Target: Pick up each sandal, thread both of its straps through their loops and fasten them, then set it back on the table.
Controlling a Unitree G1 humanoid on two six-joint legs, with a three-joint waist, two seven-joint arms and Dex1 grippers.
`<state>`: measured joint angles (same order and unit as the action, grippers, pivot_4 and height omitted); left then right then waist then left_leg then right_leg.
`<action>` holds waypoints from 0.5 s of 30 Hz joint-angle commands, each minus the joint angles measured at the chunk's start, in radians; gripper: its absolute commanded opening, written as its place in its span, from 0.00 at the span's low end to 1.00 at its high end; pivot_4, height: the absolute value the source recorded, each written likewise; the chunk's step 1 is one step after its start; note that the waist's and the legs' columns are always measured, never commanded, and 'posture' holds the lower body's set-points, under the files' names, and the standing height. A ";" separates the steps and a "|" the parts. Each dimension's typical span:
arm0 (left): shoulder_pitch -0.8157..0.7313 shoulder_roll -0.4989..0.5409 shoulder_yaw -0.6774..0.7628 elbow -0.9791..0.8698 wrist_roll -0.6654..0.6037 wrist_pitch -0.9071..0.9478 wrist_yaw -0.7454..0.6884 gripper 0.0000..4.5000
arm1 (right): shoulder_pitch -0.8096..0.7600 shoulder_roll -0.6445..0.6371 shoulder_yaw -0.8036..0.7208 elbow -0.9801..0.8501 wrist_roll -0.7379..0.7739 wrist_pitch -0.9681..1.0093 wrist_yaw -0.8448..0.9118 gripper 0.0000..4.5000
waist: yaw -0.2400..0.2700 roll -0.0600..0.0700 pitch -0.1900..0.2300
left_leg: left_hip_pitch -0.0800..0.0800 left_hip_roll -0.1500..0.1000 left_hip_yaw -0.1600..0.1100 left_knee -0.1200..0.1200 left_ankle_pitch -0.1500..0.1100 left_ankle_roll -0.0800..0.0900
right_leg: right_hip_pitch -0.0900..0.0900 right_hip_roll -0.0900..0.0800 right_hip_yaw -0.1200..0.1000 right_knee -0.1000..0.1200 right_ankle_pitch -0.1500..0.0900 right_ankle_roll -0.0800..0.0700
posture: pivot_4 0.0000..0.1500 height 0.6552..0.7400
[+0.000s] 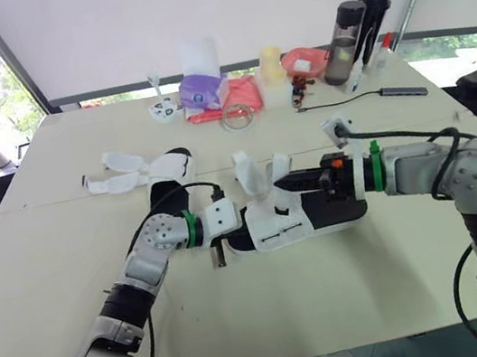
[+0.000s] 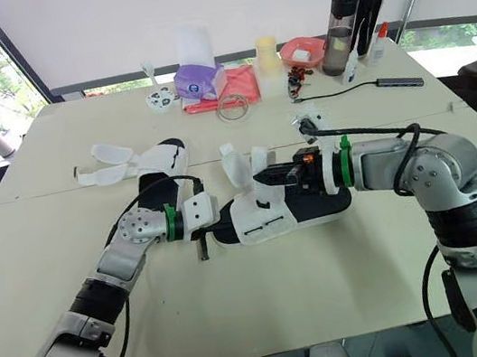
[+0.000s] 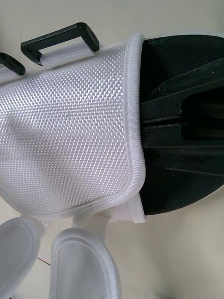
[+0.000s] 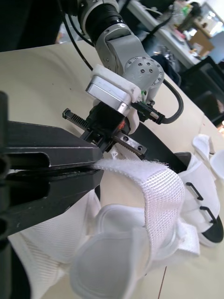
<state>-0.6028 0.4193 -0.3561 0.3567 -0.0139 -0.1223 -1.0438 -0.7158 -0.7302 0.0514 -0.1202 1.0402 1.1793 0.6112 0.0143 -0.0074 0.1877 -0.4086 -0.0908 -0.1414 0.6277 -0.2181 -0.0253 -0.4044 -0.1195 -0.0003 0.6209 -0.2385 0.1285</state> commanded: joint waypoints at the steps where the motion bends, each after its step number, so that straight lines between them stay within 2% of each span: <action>1: 0.019 0.000 -0.023 0.059 0.057 0.016 0.020 0.00 | -0.032 -0.023 0.012 0.031 -0.033 0.019 0.100 0.01 | 0.001 0.000 0.000 | 0.000 0.000 0.000 0.000 0.000 0.000 | 0.000 0.000 0.000 0.000 0.000 0.000 | 1.00 1.00; 5: 0.032 -0.006 -0.018 0.045 0.053 0.027 0.029 0.00 | -0.023 -0.046 0.056 0.035 -0.099 -0.001 0.201 0.01 | 0.000 0.000 0.000 | 0.000 0.000 0.000 0.000 0.000 0.000 | 0.000 0.000 0.000 -0.001 0.000 0.001 | 1.00 1.00; 15: 0.061 -0.014 -0.013 0.013 0.046 0.047 0.047 0.00 | -0.023 -0.078 0.116 0.074 -0.261 -0.050 0.328 0.01 | 0.000 0.000 0.000 | 0.000 0.000 0.000 0.000 0.000 0.000 | 0.000 0.000 0.000 -0.001 -0.001 0.003 | 1.00 1.00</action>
<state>-0.5666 0.4017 -0.3441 0.3299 -0.0125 -0.1149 -1.0051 -0.7261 -0.7882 0.1441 -0.0518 0.8180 1.1354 0.9211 0.0147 -0.0073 0.1877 -0.4087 -0.0910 -0.1415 0.6273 -0.2182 -0.0255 -0.4043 -0.1196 -0.0002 0.6197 -0.2394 0.1315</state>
